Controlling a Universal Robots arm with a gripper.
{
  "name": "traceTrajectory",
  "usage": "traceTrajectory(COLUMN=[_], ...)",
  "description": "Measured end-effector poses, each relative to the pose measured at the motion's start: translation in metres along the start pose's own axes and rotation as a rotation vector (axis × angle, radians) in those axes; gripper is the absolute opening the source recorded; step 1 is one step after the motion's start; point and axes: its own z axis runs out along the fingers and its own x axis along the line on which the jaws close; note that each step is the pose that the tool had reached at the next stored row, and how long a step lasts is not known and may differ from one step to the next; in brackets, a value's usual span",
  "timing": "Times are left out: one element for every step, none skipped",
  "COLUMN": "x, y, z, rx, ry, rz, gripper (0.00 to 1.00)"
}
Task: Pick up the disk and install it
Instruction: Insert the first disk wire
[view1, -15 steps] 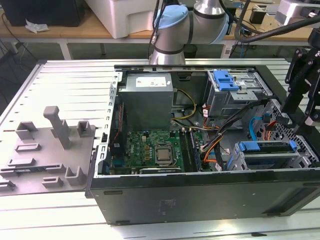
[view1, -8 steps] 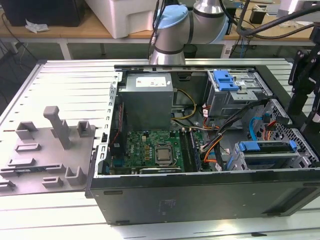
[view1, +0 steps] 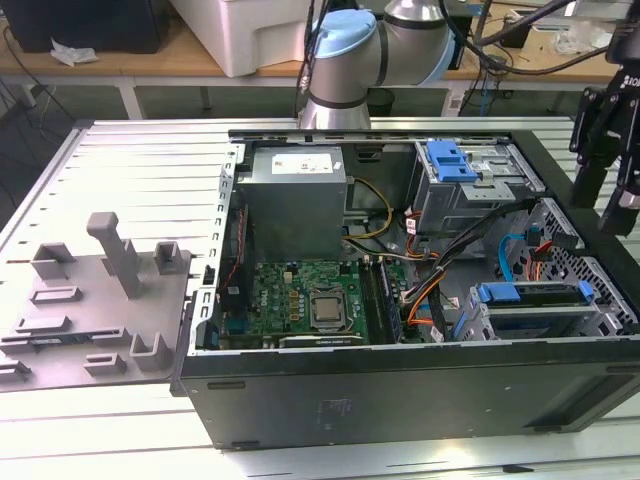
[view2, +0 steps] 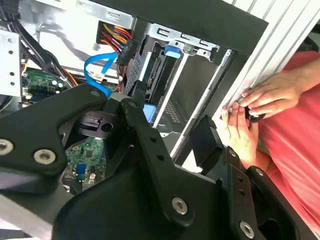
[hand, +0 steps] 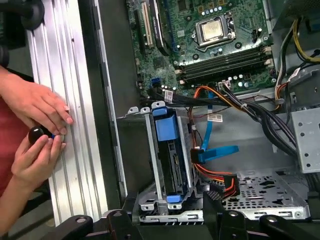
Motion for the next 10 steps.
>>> traceTrajectory(x=[-0.0039, -0.0063, -0.0096, -0.0127, -0.0155, -0.0190, -0.0214, -0.0252, -0.0277, -0.0306], y=[-0.0012, -0.0015, -0.0019, -0.0020, -0.0021, -0.0020, -0.0020, -0.0017, -0.0015, -0.0013], z=[-0.0008, -0.0014, -0.0021, -0.0028, -0.0035, -0.0045, -0.0051, -0.0062, -0.0069, -0.0077], rx=[-0.0041, -0.0065, -0.0095, -0.0128, -0.0151, -0.0181, -0.0201, -0.0231, -0.0252, -0.0275], ry=[0.0149, 0.0253, 0.0392, 0.0531, 0.0653, 0.0808, 0.0910, 0.1078, 0.1194, 0.1322], rz=[-0.001, -0.002, -0.003, -0.004, -0.004, -0.005, -0.006, -0.006, -0.007, -0.007], gripper=[0.61, 0.55, 0.48, 0.48, 0.41, 0.41, 0.41, 0.41, 0.41, 0.41])
